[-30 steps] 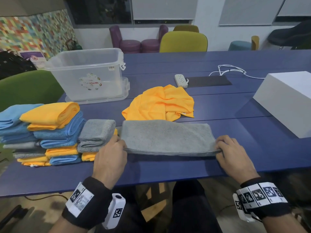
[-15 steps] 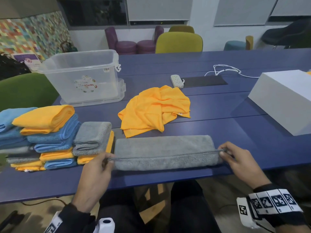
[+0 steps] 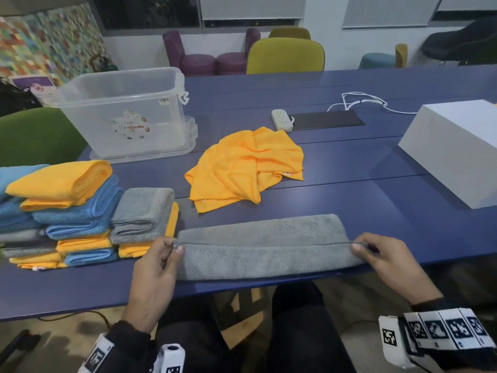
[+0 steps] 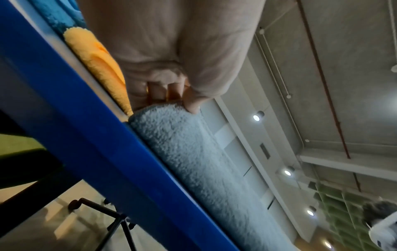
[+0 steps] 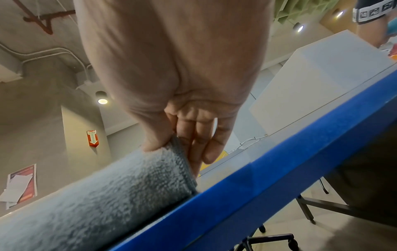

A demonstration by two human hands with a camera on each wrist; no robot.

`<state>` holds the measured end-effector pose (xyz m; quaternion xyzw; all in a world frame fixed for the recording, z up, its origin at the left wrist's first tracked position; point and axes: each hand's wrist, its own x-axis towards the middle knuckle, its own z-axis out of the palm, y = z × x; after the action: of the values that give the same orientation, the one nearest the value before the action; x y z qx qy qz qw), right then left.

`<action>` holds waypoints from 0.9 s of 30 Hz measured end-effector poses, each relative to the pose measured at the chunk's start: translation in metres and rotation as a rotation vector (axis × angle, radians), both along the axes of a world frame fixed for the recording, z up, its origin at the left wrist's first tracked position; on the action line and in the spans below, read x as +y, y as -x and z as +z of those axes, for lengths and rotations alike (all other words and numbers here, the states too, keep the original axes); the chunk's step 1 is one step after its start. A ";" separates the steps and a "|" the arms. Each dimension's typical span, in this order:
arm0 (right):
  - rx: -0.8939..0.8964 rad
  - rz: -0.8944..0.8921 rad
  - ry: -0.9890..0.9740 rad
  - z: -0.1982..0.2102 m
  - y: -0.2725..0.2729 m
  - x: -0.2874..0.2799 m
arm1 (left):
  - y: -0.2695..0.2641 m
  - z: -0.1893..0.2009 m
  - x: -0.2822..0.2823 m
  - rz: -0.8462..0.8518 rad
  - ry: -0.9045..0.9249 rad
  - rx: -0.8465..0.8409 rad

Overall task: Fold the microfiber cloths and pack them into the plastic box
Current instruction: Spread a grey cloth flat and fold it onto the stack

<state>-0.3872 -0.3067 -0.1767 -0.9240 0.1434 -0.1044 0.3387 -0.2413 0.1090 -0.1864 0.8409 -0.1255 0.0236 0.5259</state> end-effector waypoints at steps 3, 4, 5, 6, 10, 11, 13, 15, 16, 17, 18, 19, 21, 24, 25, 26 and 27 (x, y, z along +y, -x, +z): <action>-0.021 -0.029 0.044 0.003 0.000 0.002 | 0.008 -0.003 -0.004 0.079 -0.141 -0.065; -0.001 -0.046 0.079 0.004 -0.001 0.003 | 0.009 -0.003 -0.006 0.105 -0.169 -0.065; 0.032 -0.059 0.119 0.004 -0.004 0.005 | 0.011 -0.003 -0.008 0.131 -0.193 -0.049; 0.078 -0.076 0.163 0.005 -0.008 0.007 | 0.011 -0.002 -0.011 0.160 -0.217 -0.022; 0.197 -0.131 0.275 0.003 -0.026 0.013 | 0.007 0.001 -0.023 0.264 -0.398 0.041; 0.217 -0.144 0.280 0.002 -0.030 0.014 | 0.006 0.001 -0.026 0.276 -0.451 0.042; 0.243 -0.163 0.292 0.001 -0.036 0.017 | 0.002 0.000 -0.031 0.296 -0.533 0.028; 0.272 -0.189 0.292 0.002 -0.040 0.021 | 0.000 -0.001 -0.034 0.313 -0.582 0.007; 0.282 -0.199 0.290 0.003 -0.042 0.023 | -0.001 -0.002 -0.036 0.320 -0.603 -0.004; 0.290 -0.209 0.289 0.003 -0.044 0.024 | -0.002 -0.002 -0.038 0.326 -0.629 -0.014; 0.300 -0.222 0.289 0.003 -0.046 0.026 | -0.002 -0.002 -0.041 0.330 -0.657 -0.021; 0.309 -0.232 0.293 0.003 -0.047 0.027 | -0.003 -0.002 -0.043 0.335 -0.685 -0.023; 0.327 -0.251 0.308 0.002 -0.048 0.030 | -0.006 -0.002 -0.047 0.344 -0.754 -0.013; 0.335 -0.276 0.329 0.003 -0.050 0.033 | -0.012 -0.002 -0.051 0.342 -0.868 0.022; 0.331 -0.283 0.335 0.005 -0.050 0.034 | -0.014 -0.001 -0.052 0.337 -0.896 0.038; 0.328 -0.289 0.341 0.006 -0.051 0.035 | -0.015 0.000 -0.053 0.332 -0.915 0.053; 0.325 -0.293 0.350 0.007 -0.051 0.036 | -0.016 0.000 -0.054 0.330 -0.927 0.071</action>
<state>-0.3359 -0.2710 -0.1701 -0.9425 0.3077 -0.0260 0.1280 -0.2252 0.0554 -0.1864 0.9953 0.0303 0.0196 0.0895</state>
